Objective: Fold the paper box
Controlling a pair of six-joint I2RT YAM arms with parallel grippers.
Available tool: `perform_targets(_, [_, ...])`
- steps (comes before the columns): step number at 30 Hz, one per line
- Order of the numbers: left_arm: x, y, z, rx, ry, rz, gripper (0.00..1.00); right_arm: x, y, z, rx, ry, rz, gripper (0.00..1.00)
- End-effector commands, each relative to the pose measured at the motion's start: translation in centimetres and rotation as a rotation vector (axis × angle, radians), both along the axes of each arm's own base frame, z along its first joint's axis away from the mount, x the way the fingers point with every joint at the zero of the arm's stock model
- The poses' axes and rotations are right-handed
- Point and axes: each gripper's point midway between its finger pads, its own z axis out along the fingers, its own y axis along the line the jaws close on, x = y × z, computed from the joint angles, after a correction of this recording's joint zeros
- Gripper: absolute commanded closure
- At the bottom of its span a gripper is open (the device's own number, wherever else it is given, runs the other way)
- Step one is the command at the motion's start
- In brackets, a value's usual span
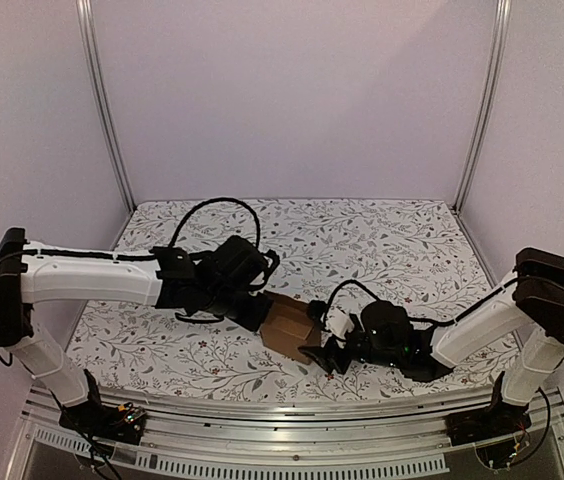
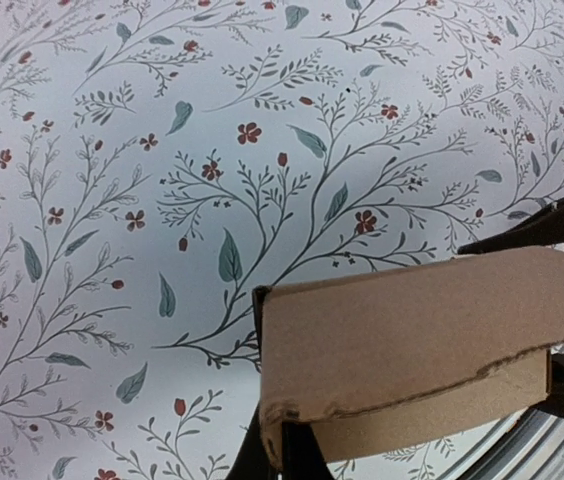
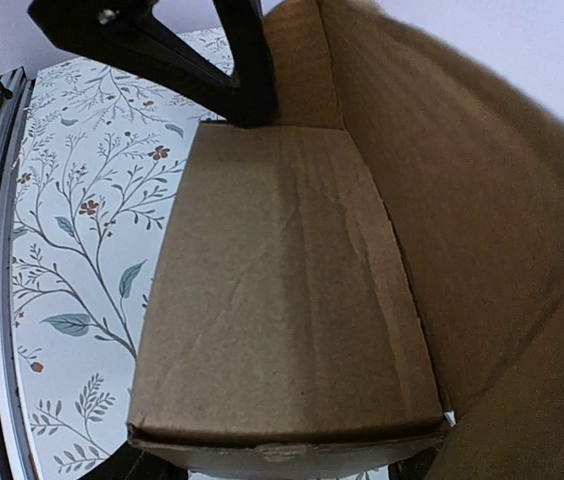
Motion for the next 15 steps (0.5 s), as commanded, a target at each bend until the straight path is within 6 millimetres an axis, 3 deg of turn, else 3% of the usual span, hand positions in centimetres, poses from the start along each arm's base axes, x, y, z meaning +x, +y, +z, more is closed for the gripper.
perform_targets(1, [-5.9,-0.5,-4.4,0.109,0.181,-0.129,1.00,2.3,-1.6,0.1,0.020,-0.051,-0.144,0.28])
perform_targets(11, [-5.8,-0.9,-4.4,0.159,0.161,-0.099,1.00,1.8,-3.8,2.1,0.075,-0.049,-0.191,0.02])
perform_targets(15, [-5.7,-1.0,-4.6,0.178,0.160,-0.089,1.00,1.2,-5.1,3.3,0.081,-0.035,-0.200,0.01])
